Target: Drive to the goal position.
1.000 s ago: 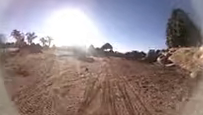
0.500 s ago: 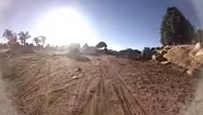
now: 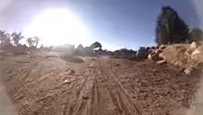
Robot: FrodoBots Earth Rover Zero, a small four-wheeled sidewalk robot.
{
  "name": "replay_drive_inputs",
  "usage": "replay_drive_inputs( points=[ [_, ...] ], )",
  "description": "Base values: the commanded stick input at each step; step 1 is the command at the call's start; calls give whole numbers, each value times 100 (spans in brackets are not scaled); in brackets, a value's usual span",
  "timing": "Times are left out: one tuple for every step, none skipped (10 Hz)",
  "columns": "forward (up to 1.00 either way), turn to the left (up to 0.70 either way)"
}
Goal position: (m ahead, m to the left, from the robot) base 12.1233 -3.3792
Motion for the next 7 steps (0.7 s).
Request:
replay_drive_inputs(
  points=[
    [50, 0],
    [50, 0],
    [50, 0],
    [50, 0],
    [50, 0],
    [50, 0],
    [50, 0]
  ],
)
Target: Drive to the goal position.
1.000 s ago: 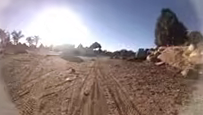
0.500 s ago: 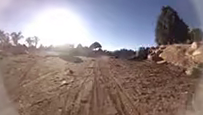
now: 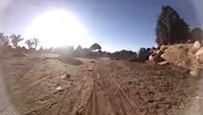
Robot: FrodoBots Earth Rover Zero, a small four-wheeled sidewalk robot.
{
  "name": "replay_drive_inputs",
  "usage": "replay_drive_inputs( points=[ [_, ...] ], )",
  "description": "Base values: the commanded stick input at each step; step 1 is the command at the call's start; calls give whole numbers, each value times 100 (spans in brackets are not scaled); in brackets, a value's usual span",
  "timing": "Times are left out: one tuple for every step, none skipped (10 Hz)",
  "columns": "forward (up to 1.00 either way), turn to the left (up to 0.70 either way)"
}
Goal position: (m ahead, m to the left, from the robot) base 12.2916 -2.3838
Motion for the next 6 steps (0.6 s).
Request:
replay_drive_inputs(
  points=[
    [50, 0],
    [50, 0],
    [50, 0],
    [50, 0],
    [50, 0],
    [50, 0]
  ],
)
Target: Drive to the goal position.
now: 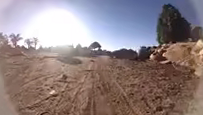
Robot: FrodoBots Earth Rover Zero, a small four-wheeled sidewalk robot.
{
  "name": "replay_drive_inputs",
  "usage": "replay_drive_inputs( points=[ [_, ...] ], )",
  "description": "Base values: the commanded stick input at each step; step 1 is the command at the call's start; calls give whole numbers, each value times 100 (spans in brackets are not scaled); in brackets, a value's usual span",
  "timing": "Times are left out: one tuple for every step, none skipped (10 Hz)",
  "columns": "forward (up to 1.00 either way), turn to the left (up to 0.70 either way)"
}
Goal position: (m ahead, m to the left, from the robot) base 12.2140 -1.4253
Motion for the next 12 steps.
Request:
replay_drive_inputs(
  points=[
    [50, 0],
    [50, 0],
    [50, 0],
    [50, 0],
    [50, 0],
    [50, 0],
    [50, 0],
    [50, 0],
    [50, 0],
    [50, 0],
    [50, 0],
    [50, 0]
  ],
)
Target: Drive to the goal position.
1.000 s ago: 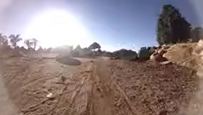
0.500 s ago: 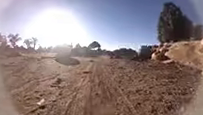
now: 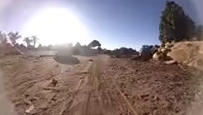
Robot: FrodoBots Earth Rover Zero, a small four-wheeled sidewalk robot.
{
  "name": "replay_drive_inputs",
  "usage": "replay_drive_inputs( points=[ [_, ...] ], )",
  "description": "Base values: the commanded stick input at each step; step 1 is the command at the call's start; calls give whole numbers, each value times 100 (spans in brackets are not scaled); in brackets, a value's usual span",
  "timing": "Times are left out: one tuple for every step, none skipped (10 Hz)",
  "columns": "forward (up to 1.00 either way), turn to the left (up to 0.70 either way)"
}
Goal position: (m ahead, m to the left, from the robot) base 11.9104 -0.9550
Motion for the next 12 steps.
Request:
replay_drive_inputs(
  points=[
    [50, 0],
    [50, 0],
    [50, 0],
    [50, 0],
    [50, 0],
    [50, 0],
    [50, 0],
    [50, 0],
    [50, 0],
    [50, 0],
    [50, 0],
    [50, 0]
  ],
)
